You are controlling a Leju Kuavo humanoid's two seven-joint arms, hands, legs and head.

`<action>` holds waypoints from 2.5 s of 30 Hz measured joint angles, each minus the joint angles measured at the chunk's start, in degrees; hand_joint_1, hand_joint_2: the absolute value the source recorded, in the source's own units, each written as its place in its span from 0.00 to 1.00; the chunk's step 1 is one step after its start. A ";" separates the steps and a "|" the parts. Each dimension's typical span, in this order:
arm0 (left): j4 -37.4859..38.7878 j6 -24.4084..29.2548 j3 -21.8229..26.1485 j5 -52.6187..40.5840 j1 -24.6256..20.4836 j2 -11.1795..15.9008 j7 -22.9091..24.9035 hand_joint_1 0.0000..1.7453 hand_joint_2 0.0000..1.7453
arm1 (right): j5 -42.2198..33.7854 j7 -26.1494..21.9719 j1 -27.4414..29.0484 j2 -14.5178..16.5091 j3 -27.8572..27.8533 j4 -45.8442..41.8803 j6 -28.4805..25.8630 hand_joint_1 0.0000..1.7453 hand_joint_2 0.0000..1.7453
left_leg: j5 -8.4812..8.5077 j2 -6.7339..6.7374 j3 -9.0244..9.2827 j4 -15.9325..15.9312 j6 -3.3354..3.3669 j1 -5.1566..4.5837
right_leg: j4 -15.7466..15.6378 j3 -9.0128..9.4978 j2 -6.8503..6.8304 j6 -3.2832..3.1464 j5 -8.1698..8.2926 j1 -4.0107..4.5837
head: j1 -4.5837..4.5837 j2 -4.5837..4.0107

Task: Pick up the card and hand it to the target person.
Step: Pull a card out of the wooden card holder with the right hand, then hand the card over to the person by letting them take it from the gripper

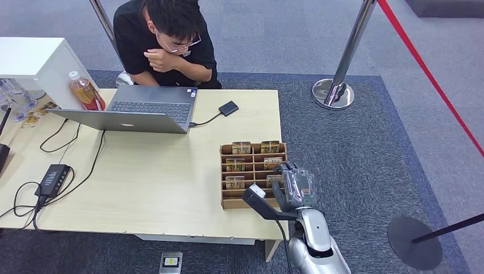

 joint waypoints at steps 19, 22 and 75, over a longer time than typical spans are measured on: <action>0.00 -0.37 0.00 -0.41 -0.01 0.02 -0.19 0.00 0.00 | 0.31 0.05 0.16 0.30 0.02 0.01 0.35 0.54 1.00 | 0.01 0.00 0.05 0.00 0.00 0.00 | 0.00 0.05 0.00 0.00 0.00 0.00 | 0.00 0.00; 0.00 -0.34 0.01 -0.38 -0.01 0.02 -0.20 0.00 0.00 | 0.77 0.23 0.16 0.33 0.04 0.01 0.19 0.55 1.00 | 0.01 0.00 0.06 0.00 0.00 0.00 | 0.00 0.06 0.00 0.00 0.00 0.00 | 0.00 0.00; 0.00 -0.62 0.22 -0.61 -0.07 0.09 -0.50 0.00 0.00 | 6.24 4.14 4.32 0.63 1.53 -3.97 -0.66 0.87 1.00 | 0.02 0.00 0.21 0.00 0.00 0.00 | -0.01 0.20 0.00 0.00 0.03 0.00 | -0.01 0.00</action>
